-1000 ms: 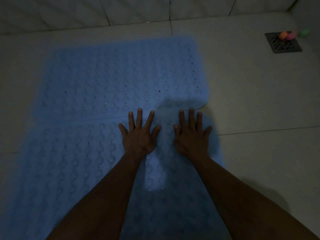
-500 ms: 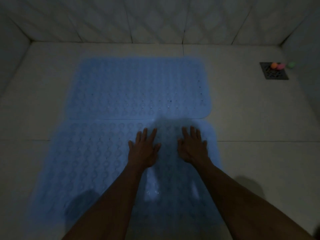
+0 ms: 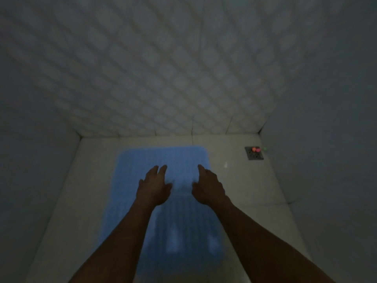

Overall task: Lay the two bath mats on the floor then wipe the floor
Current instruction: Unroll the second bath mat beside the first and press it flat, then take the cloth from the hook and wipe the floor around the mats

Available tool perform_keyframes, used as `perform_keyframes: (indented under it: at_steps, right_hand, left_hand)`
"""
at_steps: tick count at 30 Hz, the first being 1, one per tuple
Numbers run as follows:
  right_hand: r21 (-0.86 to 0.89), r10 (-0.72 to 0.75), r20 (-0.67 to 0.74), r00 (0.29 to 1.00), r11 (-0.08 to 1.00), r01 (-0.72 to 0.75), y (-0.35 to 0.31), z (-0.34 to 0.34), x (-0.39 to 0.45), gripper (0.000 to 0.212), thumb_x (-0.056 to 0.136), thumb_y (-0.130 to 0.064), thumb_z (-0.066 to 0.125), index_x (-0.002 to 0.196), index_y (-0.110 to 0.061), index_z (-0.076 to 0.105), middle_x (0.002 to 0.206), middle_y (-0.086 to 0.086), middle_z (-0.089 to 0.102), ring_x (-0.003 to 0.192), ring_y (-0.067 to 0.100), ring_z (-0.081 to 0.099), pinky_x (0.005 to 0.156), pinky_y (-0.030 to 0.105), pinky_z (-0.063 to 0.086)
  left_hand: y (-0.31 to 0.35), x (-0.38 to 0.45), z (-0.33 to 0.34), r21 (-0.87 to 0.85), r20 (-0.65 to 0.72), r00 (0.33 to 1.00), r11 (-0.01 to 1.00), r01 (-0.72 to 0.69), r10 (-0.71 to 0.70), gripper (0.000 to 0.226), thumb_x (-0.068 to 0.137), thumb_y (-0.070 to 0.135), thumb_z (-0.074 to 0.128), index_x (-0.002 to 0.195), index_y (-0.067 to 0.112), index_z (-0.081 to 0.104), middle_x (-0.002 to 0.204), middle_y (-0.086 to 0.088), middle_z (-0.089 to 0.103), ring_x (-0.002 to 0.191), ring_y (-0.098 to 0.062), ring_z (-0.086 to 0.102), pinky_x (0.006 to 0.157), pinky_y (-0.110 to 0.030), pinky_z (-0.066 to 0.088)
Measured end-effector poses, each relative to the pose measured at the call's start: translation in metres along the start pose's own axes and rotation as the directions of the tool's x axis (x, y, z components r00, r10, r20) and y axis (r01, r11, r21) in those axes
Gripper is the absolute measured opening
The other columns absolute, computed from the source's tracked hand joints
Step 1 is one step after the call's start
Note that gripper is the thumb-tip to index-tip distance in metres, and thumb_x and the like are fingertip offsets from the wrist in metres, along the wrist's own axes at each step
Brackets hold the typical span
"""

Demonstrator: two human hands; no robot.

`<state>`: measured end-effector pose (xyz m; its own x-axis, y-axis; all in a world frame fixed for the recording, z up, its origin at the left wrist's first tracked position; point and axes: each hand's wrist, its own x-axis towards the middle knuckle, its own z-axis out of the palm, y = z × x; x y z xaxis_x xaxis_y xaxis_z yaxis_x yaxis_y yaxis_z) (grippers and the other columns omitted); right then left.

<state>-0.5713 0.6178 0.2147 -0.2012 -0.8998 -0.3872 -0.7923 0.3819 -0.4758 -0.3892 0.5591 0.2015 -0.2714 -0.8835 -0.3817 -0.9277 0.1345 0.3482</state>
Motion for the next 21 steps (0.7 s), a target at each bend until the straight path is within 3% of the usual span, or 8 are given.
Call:
perform_keyframes:
  at_steps: [6, 13, 17, 21]
  right_hand:
    - [0.052, -0.051, -0.113, 0.992, 0.997, 0.057, -0.086, -0.195, -0.062, 0.066, 0.092, -0.026, 0.05, 0.151, -0.017, 0.022, 0.147, 0.013, 0.038, 0.135, 0.034, 0.036, 0.108, 0.049, 0.037]
    - [0.062, -0.108, -0.217, 0.97, 0.99, 0.124, -0.135, -0.398, -0.131, 0.068, 0.092, -0.028, 0.053, 0.151, -0.019, 0.022, 0.148, 0.013, 0.037, 0.135, 0.033, 0.038, 0.108, 0.045, 0.039]
    - [0.113, -0.157, -0.382, 0.911, 0.97, 0.215, -0.147, -0.498, -0.159, 0.065, 0.091, -0.031, 0.054, 0.149, -0.019, 0.029, 0.148, 0.012, 0.04, 0.136, 0.03, 0.04, 0.109, 0.04, 0.038]
    - [0.15, -0.183, -0.504, 0.844, 0.944, 0.295, -0.152, -0.564, -0.181, 0.057, 0.09, -0.034, 0.057, 0.143, -0.02, 0.041, 0.14, 0.011, 0.052, 0.126, 0.027, 0.052, 0.102, 0.036, 0.045]
  left_hand:
    - [0.102, -0.057, -0.188, 0.041, -0.12, 0.989, 0.996, -0.083, 0.087, 0.068, 0.097, 0.04, 0.057, 0.155, 0.015, 0.03, 0.16, -0.012, 0.029, 0.145, -0.031, 0.033, 0.114, -0.048, 0.035]
    - [0.24, -0.123, -0.358, 0.132, -0.228, 0.949, 0.973, -0.19, 0.216, 0.064, 0.095, 0.04, 0.06, 0.149, 0.013, 0.04, 0.152, -0.011, 0.043, 0.138, -0.028, 0.044, 0.112, -0.04, 0.038]
    - [0.318, -0.144, -0.438, 0.16, -0.372, 0.881, 0.955, -0.249, 0.292, 0.061, 0.094, 0.044, 0.06, 0.147, 0.017, 0.044, 0.145, -0.01, 0.05, 0.131, -0.027, 0.05, 0.108, -0.038, 0.042]
    - [0.377, -0.156, -0.485, 0.083, -0.504, 0.811, 0.951, -0.298, 0.298, 0.059, 0.092, 0.047, 0.062, 0.142, 0.018, 0.05, 0.141, -0.008, 0.055, 0.126, -0.027, 0.055, 0.104, -0.041, 0.047]
